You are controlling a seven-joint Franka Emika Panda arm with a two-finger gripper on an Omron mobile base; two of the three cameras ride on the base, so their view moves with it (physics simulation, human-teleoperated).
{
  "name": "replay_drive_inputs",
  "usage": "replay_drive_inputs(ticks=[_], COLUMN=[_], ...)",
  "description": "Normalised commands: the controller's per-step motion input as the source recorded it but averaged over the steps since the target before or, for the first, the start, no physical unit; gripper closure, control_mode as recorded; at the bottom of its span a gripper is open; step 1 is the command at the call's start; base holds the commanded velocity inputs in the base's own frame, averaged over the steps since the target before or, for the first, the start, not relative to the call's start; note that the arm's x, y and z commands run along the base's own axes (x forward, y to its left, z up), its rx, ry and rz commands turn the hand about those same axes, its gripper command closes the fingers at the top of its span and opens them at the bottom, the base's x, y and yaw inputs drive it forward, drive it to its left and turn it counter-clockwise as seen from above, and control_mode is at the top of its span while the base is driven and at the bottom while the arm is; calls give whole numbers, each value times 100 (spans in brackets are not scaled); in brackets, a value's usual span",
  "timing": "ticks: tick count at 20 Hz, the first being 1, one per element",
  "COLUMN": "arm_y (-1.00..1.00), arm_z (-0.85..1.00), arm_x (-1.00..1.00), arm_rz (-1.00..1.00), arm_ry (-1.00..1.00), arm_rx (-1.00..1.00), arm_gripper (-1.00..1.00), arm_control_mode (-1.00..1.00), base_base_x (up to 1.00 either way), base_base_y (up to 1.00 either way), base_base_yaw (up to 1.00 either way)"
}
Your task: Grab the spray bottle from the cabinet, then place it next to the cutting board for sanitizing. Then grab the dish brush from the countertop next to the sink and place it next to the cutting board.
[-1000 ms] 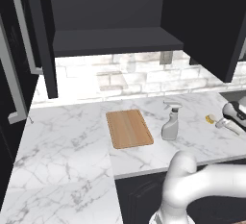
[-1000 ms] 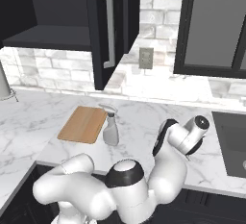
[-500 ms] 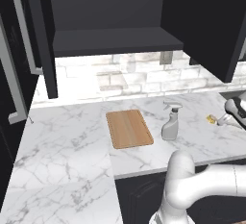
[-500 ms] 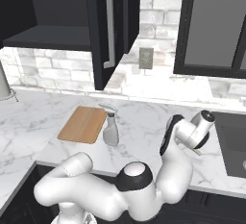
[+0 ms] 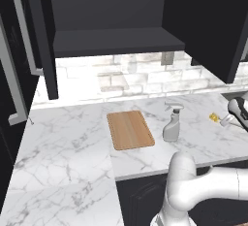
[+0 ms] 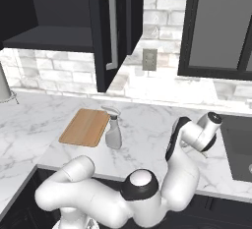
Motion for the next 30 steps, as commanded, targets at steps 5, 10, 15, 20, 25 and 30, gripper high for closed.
replay_drive_inputs(ticks=[5,10,15,20,25,30], arm_y=[0,0,-2,-4,2,21], arm_z=[-26,-5,14,75,99,100], arm_x=[-21,-30,-39,-77,-95,-94], arm_rz=[0,0,0,0,1,5], arm_ry=[-1,-1,0,-6,-19,-28], arm_rx=[0,0,1,4,6,4], arm_gripper=[100,100,100,100,100,100], arm_control_mode=[-100,-100,-100,-100,-100,-100], base_base_x=[0,0,0,0,0,0], base_base_y=[0,0,0,0,0,0], base_base_yaw=[0,0,0,0,0,0])
